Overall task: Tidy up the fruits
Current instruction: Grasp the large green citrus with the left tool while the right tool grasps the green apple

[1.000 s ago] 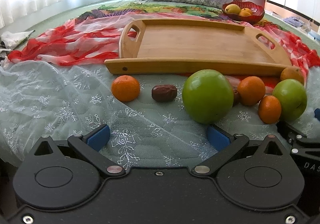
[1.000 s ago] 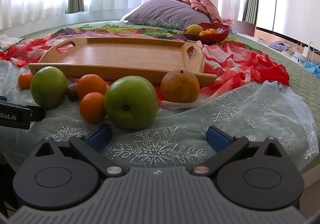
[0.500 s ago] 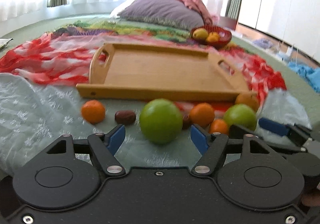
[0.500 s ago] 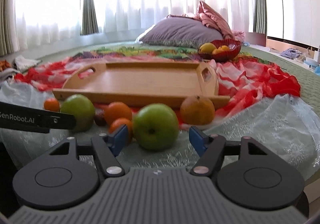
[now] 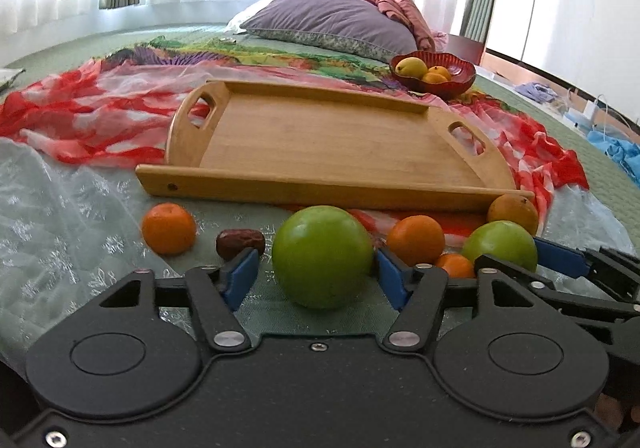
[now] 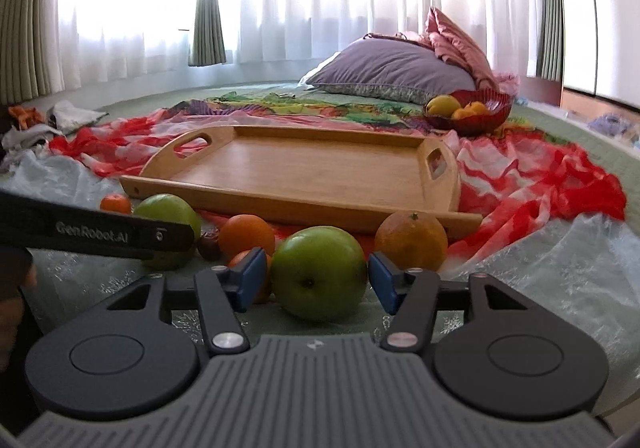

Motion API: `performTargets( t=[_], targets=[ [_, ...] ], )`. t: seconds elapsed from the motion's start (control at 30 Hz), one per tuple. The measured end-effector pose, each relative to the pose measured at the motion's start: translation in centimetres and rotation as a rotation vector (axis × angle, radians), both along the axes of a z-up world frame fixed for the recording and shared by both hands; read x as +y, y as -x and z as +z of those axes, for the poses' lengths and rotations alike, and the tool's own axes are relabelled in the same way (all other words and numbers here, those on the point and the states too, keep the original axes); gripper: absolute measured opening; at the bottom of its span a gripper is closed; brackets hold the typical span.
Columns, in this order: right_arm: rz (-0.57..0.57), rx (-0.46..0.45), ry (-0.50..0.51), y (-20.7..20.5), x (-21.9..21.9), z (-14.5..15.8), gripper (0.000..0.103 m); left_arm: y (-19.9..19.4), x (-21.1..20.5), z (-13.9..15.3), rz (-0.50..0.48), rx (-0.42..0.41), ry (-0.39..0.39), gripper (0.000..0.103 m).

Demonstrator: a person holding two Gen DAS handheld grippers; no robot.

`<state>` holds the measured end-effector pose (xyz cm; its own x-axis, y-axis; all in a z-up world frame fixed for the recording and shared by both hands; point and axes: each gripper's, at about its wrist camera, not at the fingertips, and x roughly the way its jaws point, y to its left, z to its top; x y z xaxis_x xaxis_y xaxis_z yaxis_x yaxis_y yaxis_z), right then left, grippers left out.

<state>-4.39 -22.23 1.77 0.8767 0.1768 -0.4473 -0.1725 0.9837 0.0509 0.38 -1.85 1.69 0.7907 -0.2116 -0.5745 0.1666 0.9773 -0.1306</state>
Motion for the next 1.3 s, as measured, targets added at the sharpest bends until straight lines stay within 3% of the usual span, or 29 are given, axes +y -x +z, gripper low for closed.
performTargets(
  t=[0.03, 0.23, 0.47, 0.8, 1.1, 1.3],
  targets=[
    [-0.001, 0.005, -0.014, 0.0, -0.2, 0.0, 0.06, 0.0, 0.1, -0.1, 0.001, -0.001, 0.016, 0.054],
    [-0.014, 0.04, -0.121, 0.4, -1.6, 0.1, 0.059, 0.0, -0.2, -0.4, -0.003, -0.016, 0.007, 0.054],
    [0.016, 0.041, -0.162, -0.8, -2.3, -0.4, 0.064, -1.1, -0.4, -1.2, 0.007, 0.001, 0.02, 0.056],
    [-0.028, 0.139, -0.46, -2.9, -4.8, -2.1, 0.065, -1.3, -0.7, -1.4, 0.01, -0.022, 0.013, 0.055],
    [-0.083, 0.127, -0.449, -2.8, -4.0, -2.0, 0.06, -0.8, -0.6, -0.8, 0.017, -0.044, 0.004, 0.055],
    [-0.094, 0.084, -0.368, -2.1, -3.2, -1.0, 0.06, -0.1, -0.4, 0.6, 0.03, -0.114, -0.023, 0.055]
  ],
)
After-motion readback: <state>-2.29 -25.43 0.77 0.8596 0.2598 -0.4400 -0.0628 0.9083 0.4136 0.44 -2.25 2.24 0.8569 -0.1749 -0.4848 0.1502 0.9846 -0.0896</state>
